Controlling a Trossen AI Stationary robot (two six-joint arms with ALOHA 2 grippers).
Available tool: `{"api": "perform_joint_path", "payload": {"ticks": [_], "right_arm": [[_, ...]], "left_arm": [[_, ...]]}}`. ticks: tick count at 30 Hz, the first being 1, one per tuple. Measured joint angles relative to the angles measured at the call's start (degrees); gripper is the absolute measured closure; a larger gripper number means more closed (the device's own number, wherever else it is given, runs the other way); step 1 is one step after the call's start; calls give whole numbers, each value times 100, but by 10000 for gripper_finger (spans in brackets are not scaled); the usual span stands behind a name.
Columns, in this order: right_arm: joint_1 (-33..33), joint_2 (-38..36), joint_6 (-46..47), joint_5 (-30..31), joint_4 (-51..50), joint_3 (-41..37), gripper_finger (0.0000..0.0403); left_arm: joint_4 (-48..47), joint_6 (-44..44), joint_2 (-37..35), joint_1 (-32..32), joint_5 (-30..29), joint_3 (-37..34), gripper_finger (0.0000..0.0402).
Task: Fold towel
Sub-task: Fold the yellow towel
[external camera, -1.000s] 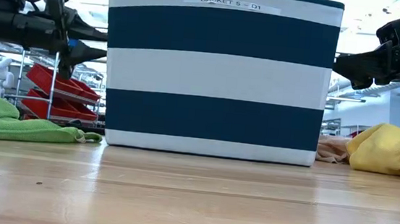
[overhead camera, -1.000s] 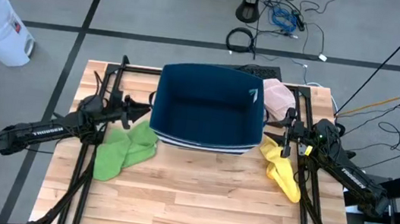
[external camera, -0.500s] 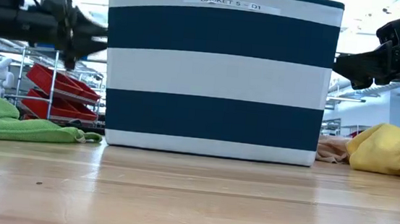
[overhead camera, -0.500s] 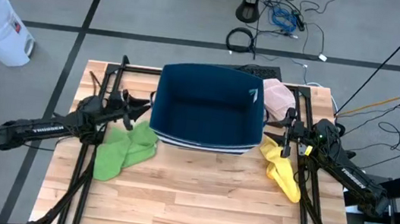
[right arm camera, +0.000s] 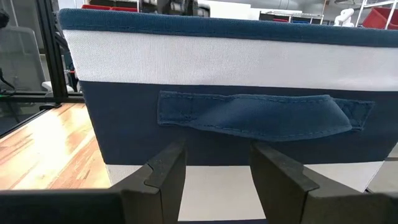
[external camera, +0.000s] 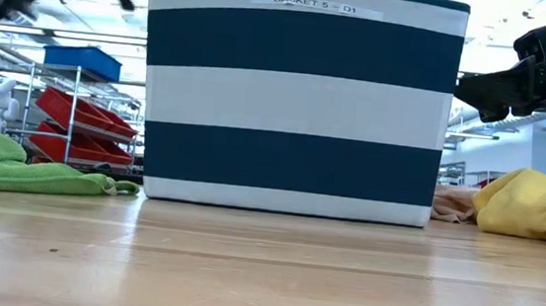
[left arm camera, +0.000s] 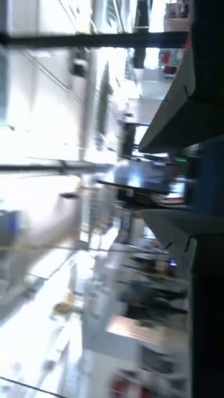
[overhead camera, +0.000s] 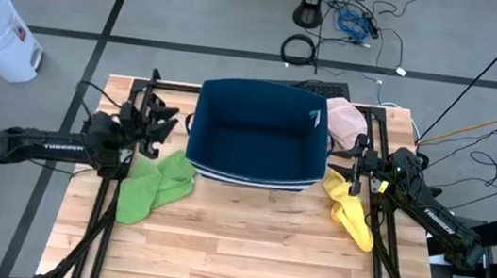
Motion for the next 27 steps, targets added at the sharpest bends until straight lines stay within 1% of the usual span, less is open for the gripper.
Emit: {"api": "perform_joint_path", "payload": {"ticks": [5, 7, 9, 11, 16, 18, 21, 25, 27], "right_arm": [[0, -1, 1, 0, -1, 0, 241], [0, 0, 1, 0, 0, 2, 241], [0, 0, 2, 0, 0, 0, 241], [2, 0, 0, 0, 0, 0, 241], [0, 0, 0, 2, 0, 0, 241], [1, 0, 1, 0, 0, 1, 241], [2, 0, 0, 1, 0, 2, 241], [1, 0, 2, 2, 0, 1, 241], [1, 0, 0, 2, 0, 2, 241]], "left_arm": [[311, 817, 430, -298, 65, 995, 239], [222, 1130, 587, -355, 315, 1413, 239], [-194, 1351, 694, -357, 584, 1848, 239], [-1054, 1368, 792, -357, 669, 2351, 239], [-4209, 1515, 1146, -352, 582, 3650, 239], [-5241, 1513, 1320, -357, 473, 3937, 239], [-6292, 1534, 1513, -352, 112, 4033, 239], [-7684, 1576, 1674, -352, -633, 4024, 239], [-7987, 1461, 1717, -352, -812, 3834, 239]]}}
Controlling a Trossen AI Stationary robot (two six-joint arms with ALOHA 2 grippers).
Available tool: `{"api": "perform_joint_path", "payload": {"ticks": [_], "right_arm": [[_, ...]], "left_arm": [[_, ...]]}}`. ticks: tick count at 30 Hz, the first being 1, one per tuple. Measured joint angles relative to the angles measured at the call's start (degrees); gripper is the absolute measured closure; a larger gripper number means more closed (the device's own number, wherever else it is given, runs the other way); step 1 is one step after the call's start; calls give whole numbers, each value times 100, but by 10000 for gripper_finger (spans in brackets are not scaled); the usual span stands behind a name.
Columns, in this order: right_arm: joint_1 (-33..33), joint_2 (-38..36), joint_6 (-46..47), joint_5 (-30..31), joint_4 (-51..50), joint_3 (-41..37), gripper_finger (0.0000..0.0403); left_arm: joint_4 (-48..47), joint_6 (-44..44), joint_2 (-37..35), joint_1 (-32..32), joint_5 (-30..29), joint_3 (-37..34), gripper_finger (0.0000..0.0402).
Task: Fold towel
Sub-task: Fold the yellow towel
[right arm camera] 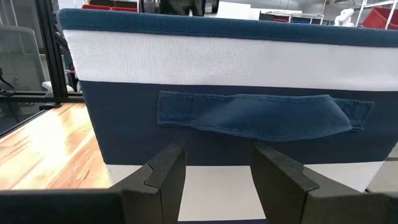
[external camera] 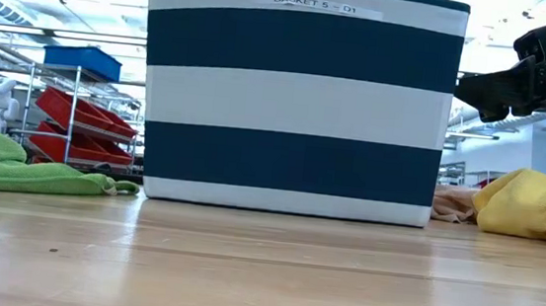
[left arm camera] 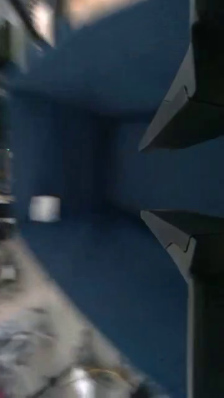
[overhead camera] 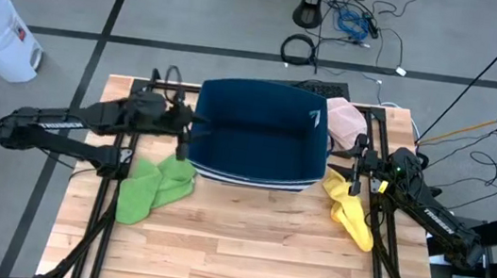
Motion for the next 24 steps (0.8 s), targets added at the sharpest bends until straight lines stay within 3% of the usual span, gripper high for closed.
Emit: {"api": "perform_joint_path", "payload": {"ticks": [4, 6, 13, 15, 24], "right_arm": [[-1, 0, 0, 0, 0, 0, 241], [-1, 0, 0, -2, 1, -1, 241], [-1, 0, 2, -2, -30, -2, 241], [-1, 0, 0, -2, -38, -2, 241], [-1, 0, 0, -2, -15, -2, 241]], "left_arm": [[744, -484, -36, -1, 55, -758, 239], [1598, -652, -54, 4, 176, -1223, 239], [6687, -841, 201, -159, 568, -3113, 239], [7748, -741, 369, -161, 580, -3287, 239], [10812, -60, 403, -163, 644, -3265, 239]]}}
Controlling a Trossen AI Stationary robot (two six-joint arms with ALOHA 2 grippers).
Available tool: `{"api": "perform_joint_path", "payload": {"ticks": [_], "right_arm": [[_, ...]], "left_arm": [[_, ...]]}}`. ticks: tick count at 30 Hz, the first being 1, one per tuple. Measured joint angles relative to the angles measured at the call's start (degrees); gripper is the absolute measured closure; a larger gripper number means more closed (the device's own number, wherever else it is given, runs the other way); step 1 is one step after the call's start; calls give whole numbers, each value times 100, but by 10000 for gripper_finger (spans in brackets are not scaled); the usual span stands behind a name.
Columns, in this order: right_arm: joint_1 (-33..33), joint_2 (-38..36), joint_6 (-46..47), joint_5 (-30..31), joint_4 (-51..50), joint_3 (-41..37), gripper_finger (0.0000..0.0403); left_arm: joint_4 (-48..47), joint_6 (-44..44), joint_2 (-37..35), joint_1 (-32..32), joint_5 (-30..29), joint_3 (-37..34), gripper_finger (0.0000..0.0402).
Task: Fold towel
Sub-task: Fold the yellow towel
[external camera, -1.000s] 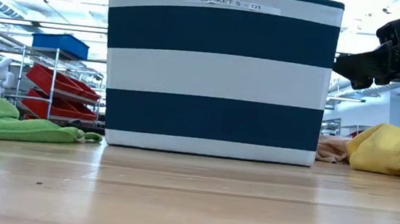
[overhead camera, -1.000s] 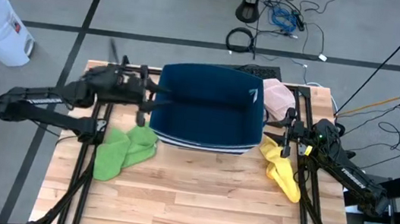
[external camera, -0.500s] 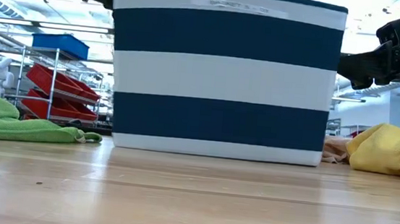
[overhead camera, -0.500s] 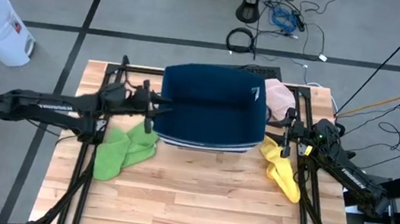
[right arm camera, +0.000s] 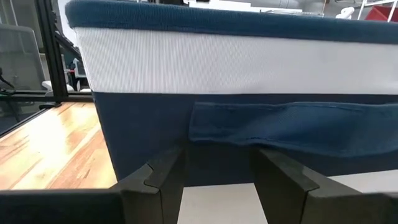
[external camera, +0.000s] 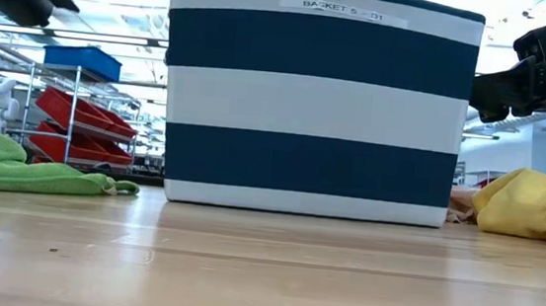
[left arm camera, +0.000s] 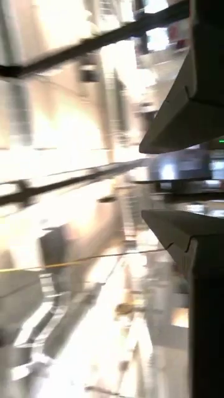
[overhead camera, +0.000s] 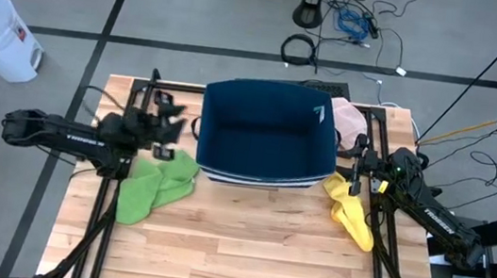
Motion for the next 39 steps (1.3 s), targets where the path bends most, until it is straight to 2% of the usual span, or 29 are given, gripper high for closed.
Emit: {"api": "perform_joint_path", "payload": {"ticks": [1, 3, 6, 8, 10, 12, 16, 19, 22, 27, 31, 34, 39], "right_arm": [[0, 0, 2, 2, 2, 0, 241], [0, 0, 0, 0, 2, 0, 241], [0, 0, 1, 1, 0, 0, 241], [0, 0, 0, 2, 2, 0, 241], [2, 0, 0, 0, 0, 0, 241], [0, 0, 1, 1, 0, 0, 241], [2, 0, 0, 0, 0, 0, 241], [2, 0, 2, 0, -15, 0, 241], [0, 0, 1, 0, -16, 0, 241], [0, 0, 0, 0, -18, 0, 241], [2, 0, 0, 1, -20, 0, 241], [2, 0, 2, 2, -22, 0, 241], [0, 0, 0, 1, -22, 0, 241]], "left_arm": [[266, -9, -14, 1, 8, 20, 239], [226, -57, -146, 1, 134, 207, 239], [144, -66, -157, -85, 824, 630, 239], [-340, -52, -157, -213, 1251, 1013, 239], [-1467, -9, -160, -356, 1468, 1497, 239], [-3204, 204, -150, -479, 1511, 2077, 239], [-6535, 551, 174, -675, 1149, 3189, 239], [-7903, 408, 479, -868, 1094, 3605, 239], [-8433, 387, 633, -1160, 1095, 3734, 239], [-8522, 554, 707, -1597, 1055, 3734, 239], [-7932, 923, 890, -1695, 751, 3736, 239], [-6874, 1234, 1253, -1638, 661, 3736, 239], [-4398, 1340, 2000, -1530, 662, 3736, 239]]}}
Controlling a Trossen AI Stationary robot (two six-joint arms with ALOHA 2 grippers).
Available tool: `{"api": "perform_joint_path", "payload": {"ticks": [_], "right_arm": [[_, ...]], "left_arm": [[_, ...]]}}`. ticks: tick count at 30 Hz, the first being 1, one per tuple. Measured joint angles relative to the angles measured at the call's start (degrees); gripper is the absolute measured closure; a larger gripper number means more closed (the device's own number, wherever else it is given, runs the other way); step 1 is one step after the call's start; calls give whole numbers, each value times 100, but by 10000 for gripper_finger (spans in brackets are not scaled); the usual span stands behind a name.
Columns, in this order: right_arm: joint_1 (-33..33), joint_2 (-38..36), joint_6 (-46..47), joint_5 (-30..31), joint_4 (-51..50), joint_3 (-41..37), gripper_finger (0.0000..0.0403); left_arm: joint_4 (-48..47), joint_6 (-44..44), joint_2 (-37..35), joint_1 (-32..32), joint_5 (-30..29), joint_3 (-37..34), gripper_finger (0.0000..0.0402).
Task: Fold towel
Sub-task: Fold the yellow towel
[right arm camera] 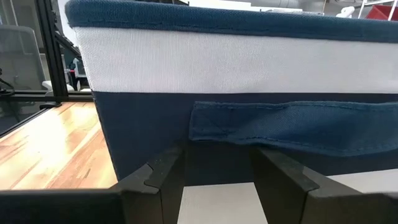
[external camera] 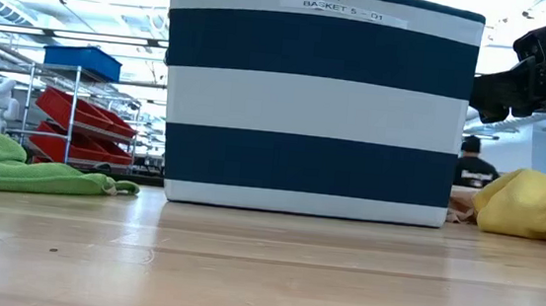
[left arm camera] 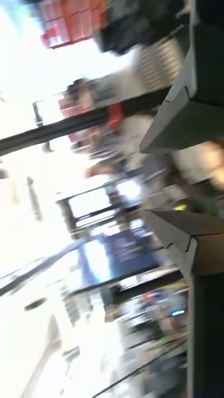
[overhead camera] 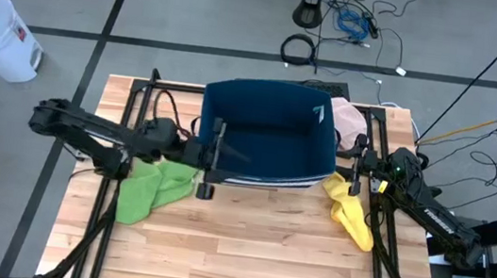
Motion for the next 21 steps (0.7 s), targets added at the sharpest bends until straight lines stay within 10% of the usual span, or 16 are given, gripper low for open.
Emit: {"api": "perform_joint_path", "payload": {"ticks": [10, 21], "right_arm": [[0, 0, 0, 1, -1, 0, 241], [1, 0, -636, 3, 0, 0, 241]], "left_arm": [[2063, 704, 121, 95, -67, -2, 239], [-349, 1146, -1135, 28, -1836, -2, 239]]}}
